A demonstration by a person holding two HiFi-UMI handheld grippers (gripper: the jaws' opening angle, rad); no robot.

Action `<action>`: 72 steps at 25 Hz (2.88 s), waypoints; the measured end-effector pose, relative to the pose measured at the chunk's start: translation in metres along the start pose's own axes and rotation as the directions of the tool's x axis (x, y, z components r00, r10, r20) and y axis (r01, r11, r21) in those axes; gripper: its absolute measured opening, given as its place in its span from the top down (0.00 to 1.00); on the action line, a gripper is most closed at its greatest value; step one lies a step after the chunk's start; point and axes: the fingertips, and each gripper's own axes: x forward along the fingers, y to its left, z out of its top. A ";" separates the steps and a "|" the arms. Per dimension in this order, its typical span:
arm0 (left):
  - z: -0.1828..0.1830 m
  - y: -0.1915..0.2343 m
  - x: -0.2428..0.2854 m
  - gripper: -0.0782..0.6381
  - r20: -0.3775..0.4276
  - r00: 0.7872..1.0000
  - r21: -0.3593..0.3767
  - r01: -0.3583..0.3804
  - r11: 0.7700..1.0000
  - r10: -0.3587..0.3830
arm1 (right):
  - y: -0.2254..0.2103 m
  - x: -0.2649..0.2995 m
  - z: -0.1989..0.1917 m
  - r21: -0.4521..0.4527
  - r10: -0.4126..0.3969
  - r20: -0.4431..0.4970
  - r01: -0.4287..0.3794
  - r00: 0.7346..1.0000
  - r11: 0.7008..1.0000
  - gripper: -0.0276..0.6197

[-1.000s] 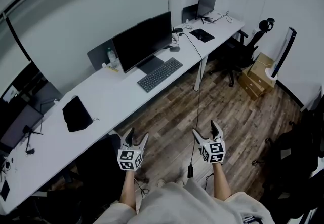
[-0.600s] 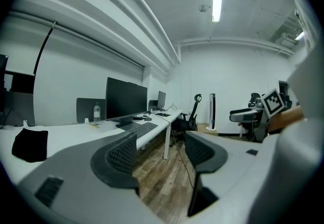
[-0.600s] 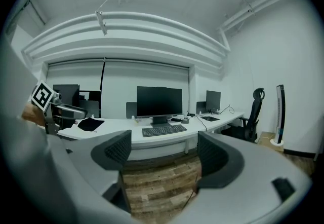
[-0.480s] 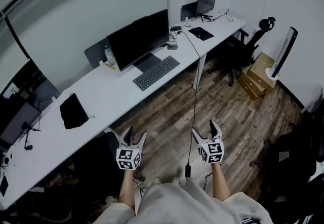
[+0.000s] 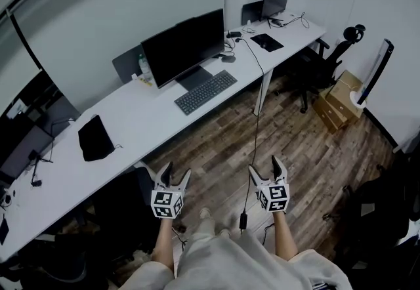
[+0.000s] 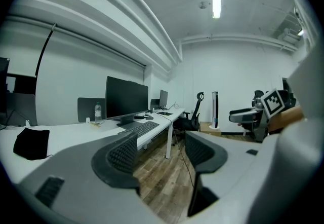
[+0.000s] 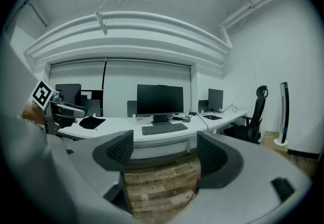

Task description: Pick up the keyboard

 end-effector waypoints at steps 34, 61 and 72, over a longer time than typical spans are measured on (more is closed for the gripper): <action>0.060 0.121 0.279 0.49 -0.018 0.993 -0.021 0.114 0.993 -0.114 | -0.094 0.255 0.056 -0.023 -0.098 -0.053 0.096 0.994 0.995 0.39; 0.081 0.182 0.433 0.49 -0.036 0.977 -0.007 0.210 0.978 -0.210 | -0.145 0.375 0.069 -0.023 -0.205 -0.077 0.203 0.976 0.979 0.39; 0.092 0.175 0.513 0.49 -0.045 0.977 0.012 0.209 0.978 -0.208 | -0.203 0.433 0.069 -0.010 -0.199 -0.076 0.199 0.977 0.980 0.39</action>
